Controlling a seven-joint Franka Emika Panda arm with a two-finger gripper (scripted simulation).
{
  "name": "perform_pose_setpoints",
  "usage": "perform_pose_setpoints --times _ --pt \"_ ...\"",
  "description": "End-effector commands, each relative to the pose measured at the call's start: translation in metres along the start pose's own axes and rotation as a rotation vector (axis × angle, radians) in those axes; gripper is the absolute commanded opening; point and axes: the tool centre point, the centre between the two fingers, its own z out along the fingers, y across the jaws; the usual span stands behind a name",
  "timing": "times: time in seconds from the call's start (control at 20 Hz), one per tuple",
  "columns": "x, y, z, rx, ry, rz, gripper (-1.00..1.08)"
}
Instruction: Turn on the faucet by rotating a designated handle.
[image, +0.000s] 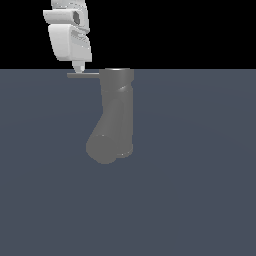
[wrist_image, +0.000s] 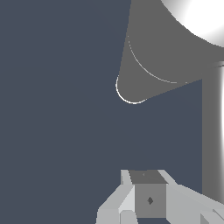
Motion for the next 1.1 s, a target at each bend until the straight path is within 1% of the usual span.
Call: perform_pose_setpoints --times 0.0,1.05 --pt "0.0 0.005 0.0 0.0 0.0 0.0 -1.0" --pt "0.004 0.068 0.0 0.0 0.0 0.0 -1.0"
